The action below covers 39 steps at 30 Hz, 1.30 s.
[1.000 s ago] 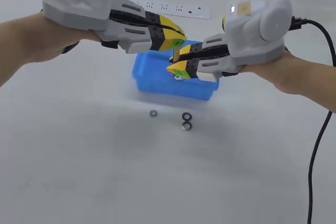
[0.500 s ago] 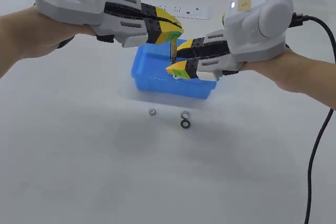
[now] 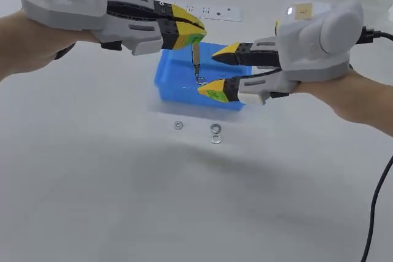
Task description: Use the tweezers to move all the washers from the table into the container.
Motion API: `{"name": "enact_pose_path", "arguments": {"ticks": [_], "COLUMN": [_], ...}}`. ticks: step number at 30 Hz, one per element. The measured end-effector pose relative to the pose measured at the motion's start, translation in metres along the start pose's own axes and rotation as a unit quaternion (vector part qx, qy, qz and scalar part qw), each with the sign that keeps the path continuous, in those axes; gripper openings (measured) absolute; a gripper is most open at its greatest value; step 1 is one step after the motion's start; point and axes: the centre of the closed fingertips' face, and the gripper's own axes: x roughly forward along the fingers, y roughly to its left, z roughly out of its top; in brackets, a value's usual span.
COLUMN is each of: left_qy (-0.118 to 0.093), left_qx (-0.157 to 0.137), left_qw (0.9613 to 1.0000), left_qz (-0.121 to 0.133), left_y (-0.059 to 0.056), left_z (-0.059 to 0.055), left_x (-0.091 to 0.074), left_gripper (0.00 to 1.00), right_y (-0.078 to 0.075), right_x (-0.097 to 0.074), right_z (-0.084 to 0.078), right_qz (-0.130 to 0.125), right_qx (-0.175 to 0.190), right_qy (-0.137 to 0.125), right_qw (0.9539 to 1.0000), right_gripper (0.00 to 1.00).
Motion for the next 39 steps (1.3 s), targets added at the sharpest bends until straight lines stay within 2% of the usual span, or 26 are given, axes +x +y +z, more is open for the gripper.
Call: {"name": "enact_pose_path", "arguments": {"ticks": [4,7,10,16,22,23,24,30,34,39], "left_qy": [-0.002,0.001,0.003,0.003,0.008,0.009,0.012,0.012,0.02,0.016], "left_qx": [-0.005,-0.005,-0.011,-0.011,-0.008,-0.007,-0.006,-0.009,-0.017,-0.016], "left_qw": [1.0,0.9999,0.9998,0.9994,0.9996,0.9996,0.9996,0.9995,0.9993,0.9994], "left_qz": [0.008,0.009,0.018,0.031,0.027,0.026,0.026,0.026,0.026,0.025], "left_y": [-0.006,-0.01,-0.01,-0.011,-0.02,-0.022,-0.028,-0.039,-0.042,-0.043], "left_z": [-0.001,-0.003,-0.007,-0.016,-0.028,-0.03,-0.029,-0.039,-0.049,-0.051], "left_x": [-0.007,-0.012,-0.016,-0.021,-0.019,-0.018,-0.015,-0.016,-0.018,-0.018], "left_gripper": [0.04,0.04,0.04,0.04,0.04,0.04,0.04,0.04,0.04,0.04], "right_y": [0.009,0.017,0.029,0.048,0.068,0.068,0.069,0.071,0.078,0.09], "right_x": [-0.011,-0.018,-0.023,-0.036,-0.047,-0.048,-0.049,-0.054,-0.054,-0.051], "right_z": [-0.006,-0.019,-0.031,-0.047,-0.053,-0.054,-0.056,-0.059,-0.059,-0.065], "right_qz": [-0.014,-0.025,-0.019,-0.034,-0.032,-0.032,-0.033,-0.046,-0.045,-0.033], "right_qx": [0.019,0.006,0.028,0.04,0.062,0.062,0.063,0.073,0.076,0.077], "right_qy": [-0.006,0.008,0.014,0.017,0.014,0.016,0.018,0.02,0.018,0.027], "right_qw": [0.9997,0.9996,0.9993,0.9985,0.9975,0.9974,0.9973,0.9961,0.996,0.9961], "right_gripper": [0.57,0.58,0.63,0.67,0.76,0.77,0.77,0.81,0.87,0.93]}}
